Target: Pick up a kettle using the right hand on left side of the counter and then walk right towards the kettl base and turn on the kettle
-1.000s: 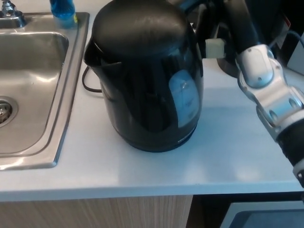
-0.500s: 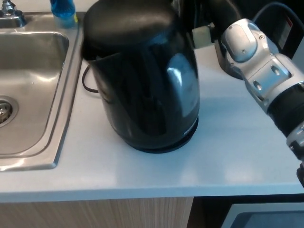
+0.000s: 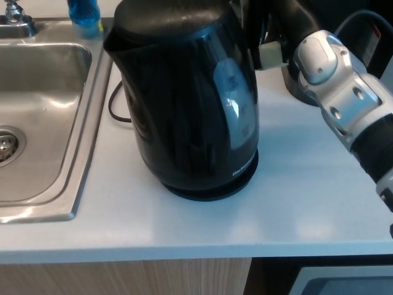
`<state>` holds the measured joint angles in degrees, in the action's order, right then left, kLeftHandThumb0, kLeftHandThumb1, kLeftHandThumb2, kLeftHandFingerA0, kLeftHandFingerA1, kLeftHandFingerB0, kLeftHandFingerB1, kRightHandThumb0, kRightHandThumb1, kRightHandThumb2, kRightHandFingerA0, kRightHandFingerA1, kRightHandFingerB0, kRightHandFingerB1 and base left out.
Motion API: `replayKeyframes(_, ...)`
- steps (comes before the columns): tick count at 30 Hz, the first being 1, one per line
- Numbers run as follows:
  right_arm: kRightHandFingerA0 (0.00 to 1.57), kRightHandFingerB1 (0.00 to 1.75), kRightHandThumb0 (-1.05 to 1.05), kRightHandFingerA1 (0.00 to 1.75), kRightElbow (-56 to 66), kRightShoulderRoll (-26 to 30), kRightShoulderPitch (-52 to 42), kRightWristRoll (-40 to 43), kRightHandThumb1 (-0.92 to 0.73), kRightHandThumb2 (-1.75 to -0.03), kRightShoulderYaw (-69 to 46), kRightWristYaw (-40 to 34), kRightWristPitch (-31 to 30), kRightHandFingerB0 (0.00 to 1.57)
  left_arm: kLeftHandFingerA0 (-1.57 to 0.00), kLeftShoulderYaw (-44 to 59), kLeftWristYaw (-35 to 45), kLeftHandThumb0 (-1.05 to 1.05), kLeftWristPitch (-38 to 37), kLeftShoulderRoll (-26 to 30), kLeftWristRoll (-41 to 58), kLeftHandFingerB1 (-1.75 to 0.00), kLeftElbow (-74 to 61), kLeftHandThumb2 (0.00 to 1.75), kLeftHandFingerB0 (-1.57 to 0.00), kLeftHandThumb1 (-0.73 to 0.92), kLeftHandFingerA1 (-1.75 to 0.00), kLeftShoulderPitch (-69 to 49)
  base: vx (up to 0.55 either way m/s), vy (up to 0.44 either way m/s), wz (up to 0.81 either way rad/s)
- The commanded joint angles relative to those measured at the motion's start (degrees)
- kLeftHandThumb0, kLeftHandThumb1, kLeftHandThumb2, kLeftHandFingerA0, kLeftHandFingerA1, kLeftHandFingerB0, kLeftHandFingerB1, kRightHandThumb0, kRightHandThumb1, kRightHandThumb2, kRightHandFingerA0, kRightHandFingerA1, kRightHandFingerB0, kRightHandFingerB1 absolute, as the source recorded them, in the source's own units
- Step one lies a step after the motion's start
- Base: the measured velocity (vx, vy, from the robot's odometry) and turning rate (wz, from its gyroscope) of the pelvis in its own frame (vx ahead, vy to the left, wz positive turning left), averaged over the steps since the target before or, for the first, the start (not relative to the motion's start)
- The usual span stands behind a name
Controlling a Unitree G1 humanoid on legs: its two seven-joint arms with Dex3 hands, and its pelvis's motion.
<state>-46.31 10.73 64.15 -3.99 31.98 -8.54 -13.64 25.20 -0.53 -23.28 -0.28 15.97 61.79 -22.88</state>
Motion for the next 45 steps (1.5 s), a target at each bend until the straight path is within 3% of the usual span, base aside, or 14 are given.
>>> replayKeyframes(1, 0.82, 1.6, -0.34, 1.75, 1.59, 1.22, -24.95, -4.55, -0.81, -0.8, 1.55, -0.55, -7.33, 0.69, -0.92, -0.13, 0.4, 0.37, -4.03, 0.49, -0.66, -0.92, -0.86, 1.24, -0.82, 0.53, -1.0, -0.03, 0.0, 0.0, 0.0)
replayKeyframes(2, 0.76, 1.18, -0.37, 1.74, 2.5, 1.23, -25.99, -4.37, -0.85, -0.65, 0.62, -2.15, -6.13, 0.69, -0.92, -0.25, 0.31, 0.36, -4.04, 0.45, -0.8, -0.92, -0.99, 1.23, -0.82, 0.52, -1.0, -0.08, 0.0, 0.0, 0.0)
replayKeyframes(3, 0.76, 1.18, -0.37, 1.74, 3.45, 1.24, -26.99, -4.42, -0.85, -0.65, -0.15, -3.53, -5.11, 0.69, -0.92, -0.38, 0.22, 0.36, -4.0, 0.41, -0.94, -0.92, -1.1, 1.23, -0.82, 0.52, -1.0, -0.11, 0.0, 0.0, 0.0)
replayKeyframes(4, 0.78, 1.47, -0.32, 1.74, 4.45, 1.28, -29.07, -4.58, -0.81, -0.68, -1.19, -6.06, -0.57, 0.68, -0.92, -1.25, -0.87, 0.36, -4.39, 0.43, -2.23, -0.9, -1.8, 1.22, -0.81, 0.51, -0.99, -0.55, 0.0, 0.0, 0.0)
replayKeyframes(6, 0.78, 1.47, -0.32, 1.74, 5.03, 1.24, -29.62, -5.0, -0.81, -0.68, -1.67, -6.23, -0.18, 0.68, -0.92, -1.4, -1.01, 0.36, -4.41, 0.43, -2.34, -0.9, -1.93, 1.22, -0.81, 0.51, -0.99, -0.62, 0.0, 0.0, 0.0)
replayKeyframes(7, 0.83, 1.49, -0.27, 1.75, 4.89, 1.14, -31.18, -5.28, -0.7, -0.82, -2.2, -8.14, 4.16, 0.75, -0.93, -1.21, -0.52, 0.37, -3.78, -0.09, -1.66, -0.9, -3.21, 1.21, -0.8, 0.55, -1.01, -1.08, 0.0, 0.0, 0.0)
replayKeyframes(11, 0.83, 1.35, -0.29, 1.75, 6.21, 1.41, -32.91, -6.6, -0.75, -0.72, -2.67, -9.51, 9.09, 0.71, -0.95, -0.7, 0.24, 0.36, -3.09, -0.07, -0.64, -0.91, -3.17, 1.21, -0.81, 0.54, -1.01, -0.66, 0.0, 0.0, 0.0)
replayKeyframes(12, 0.85, 1.54, -0.26, 1.75, 7.18, 2.12, -33.58, -7.96, -0.7, -0.88, -2.25, -11.07, 12.22, 0.73, -0.93, -0.46, 0.46, 0.37, -3.15, 0.13, -0.4, -0.91, -2.51, 1.22, -0.81, 0.55, -1.01, -0.38, 0.0, 0.0, 0.0)
replayKeyframes(15, 0.85, 1.54, -0.26, 1.75, 7.74, 2.35, -34.12, -8.84, -0.7, -0.88, -2.41, -11.72, 13.79, 0.73, -0.93, -0.36, 0.55, 0.37, -3.15, 0.21, -0.31, -0.91, -2.27, 1.22, -0.81, 0.55, -1.01, -0.28, 0.0, 0.0, 0.0)
replayKeyframes(16, 0.8, 1.64, -0.18, 1.75, 7.87, 3.04, -34.54, -9.97, -0.63, -1.07, -2.51, -13.95, 18.49, 0.68, -0.94, -0.55, 0.01, 0.33, -2.89, 0.09, -0.57, -0.9, -3.29, 1.18, -0.79, 0.56, -1.01, -0.74, 0.0, 0.0, 0.0)
replayKeyframes(17, 0.77, 1.64, -0.19, 1.75, 8.11, 4.22, -35.14, -11.81, -0.65, -1.04, -2.61, -17.58, 26.0, 0.66, -0.97, -0.82, -0.68, 0.32, -2.61, -0.08, -0.94, -0.91, -4.69, 1.18, -0.81, 0.55, -1.02, -1.39, 0.0, 0.0, 0.0)
replayKeyframes(18, 0.77, 1.64, -0.19, 1.75, 8.2, 4.41, -35.2, -12.1, -0.65, -1.04, -2.65, -17.99, 26.74, 0.66, -0.97, -0.82, -0.56, 0.32, -2.72, -0.08, -0.92, -0.91, -4.59, 1.18, -0.81, 0.55, -1.02, -1.36, 0.0, 0.0, 0.0)
replayKeyframes(32, 0.8, 1.63, -0.17, 1.75, 8.04, 7.52, -33.34, -13.53, -0.56, -1.13, -4.32, -20.81, 33.63, 0.73, -0.91, -1.31, -0.54, 0.37, -3.57, 0.38, -1.5, -0.9, -3.78, 1.24, -0.8, 0.53, -0.99, -1.45, 0.0, 0.0, 0.0)
replayKeyframes(45, 0.92, 1.53, -0.18, 1.75, 15.42, 9.57, -33.42, -13.41, -0.46, -1.18, -1.71, -12.9, 24.52, 0.82, -0.93, -0.82, 0.1, 0.35, -4.1, 0.77, -0.75, -0.91, -1.49, 1.23, -0.82, 0.54, -1.0, -1.22, 0.0, 0.0, 0.0)
